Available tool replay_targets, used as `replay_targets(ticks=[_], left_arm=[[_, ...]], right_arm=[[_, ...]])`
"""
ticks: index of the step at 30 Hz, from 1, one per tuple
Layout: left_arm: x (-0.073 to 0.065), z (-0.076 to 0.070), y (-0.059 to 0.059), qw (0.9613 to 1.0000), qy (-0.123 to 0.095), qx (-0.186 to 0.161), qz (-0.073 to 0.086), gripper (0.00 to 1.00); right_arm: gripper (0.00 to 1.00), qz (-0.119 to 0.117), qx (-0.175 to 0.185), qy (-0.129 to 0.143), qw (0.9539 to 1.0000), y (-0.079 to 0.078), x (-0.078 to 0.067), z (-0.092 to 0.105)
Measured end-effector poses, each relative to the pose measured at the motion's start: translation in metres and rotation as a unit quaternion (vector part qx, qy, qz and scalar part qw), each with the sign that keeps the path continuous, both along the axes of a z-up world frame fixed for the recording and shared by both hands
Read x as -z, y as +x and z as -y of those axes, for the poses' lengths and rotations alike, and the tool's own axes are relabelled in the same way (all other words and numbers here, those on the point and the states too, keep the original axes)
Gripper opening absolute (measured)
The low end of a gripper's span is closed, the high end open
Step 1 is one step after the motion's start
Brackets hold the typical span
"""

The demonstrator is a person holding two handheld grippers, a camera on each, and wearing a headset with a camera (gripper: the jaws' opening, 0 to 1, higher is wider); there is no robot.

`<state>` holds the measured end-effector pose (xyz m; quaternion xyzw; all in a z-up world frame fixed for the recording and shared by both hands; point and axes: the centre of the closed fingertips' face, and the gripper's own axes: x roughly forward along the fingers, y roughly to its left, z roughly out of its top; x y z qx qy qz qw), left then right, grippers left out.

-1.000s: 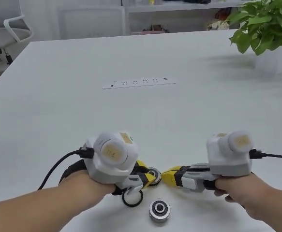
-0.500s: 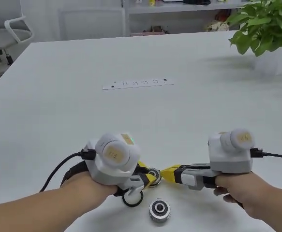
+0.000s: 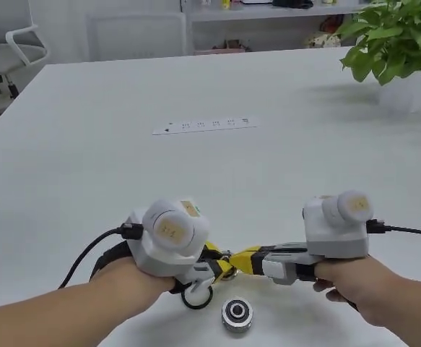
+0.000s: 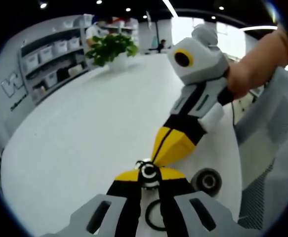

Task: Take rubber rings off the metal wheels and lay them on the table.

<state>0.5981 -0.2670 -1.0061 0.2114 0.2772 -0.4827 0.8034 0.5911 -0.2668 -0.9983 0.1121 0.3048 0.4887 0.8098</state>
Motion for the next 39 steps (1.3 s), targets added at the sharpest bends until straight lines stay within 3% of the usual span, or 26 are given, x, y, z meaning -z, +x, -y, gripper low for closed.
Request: replay_targets(ticks=[21, 24, 26, 29, 34, 39], left_arm=[[0.000, 0.002, -0.002, 0.9999, -0.004, 0.007, -0.006, 0.13], [-0.001, 0.002, -0.002, 0.9999, -0.010, 0.006, -0.009, 0.13], [-0.001, 0.002, -0.002, 0.9997, -0.016, 0.000, -0.020, 0.14], [-0.002, 0.002, -0.003, 0.9998, -0.010, 0.004, -0.015, 0.14], [-0.003, 0.002, -0.008, 0.9995, -0.016, 0.006, -0.027, 0.19], [-0.017, 0.002, -0.016, 0.9992, -0.027, 0.025, -0.017, 0.24]], right_arm=[[0.00, -0.030, -0.019, 0.045, 0.9983, -0.012, -0.013, -0.002], [0.00, -0.024, -0.012, 0.033, 0.9991, -0.008, -0.009, 0.001], [0.00, -0.019, -0.008, 0.021, 0.9996, -0.007, -0.006, 0.002], [0.00, -0.018, -0.002, 0.011, 0.9998, -0.006, -0.002, 0.004], [0.00, -0.018, 0.003, 0.014, 0.9997, -0.005, -0.002, 0.005], [0.00, -0.015, 0.005, 0.019, 0.9997, -0.004, -0.008, 0.006]])
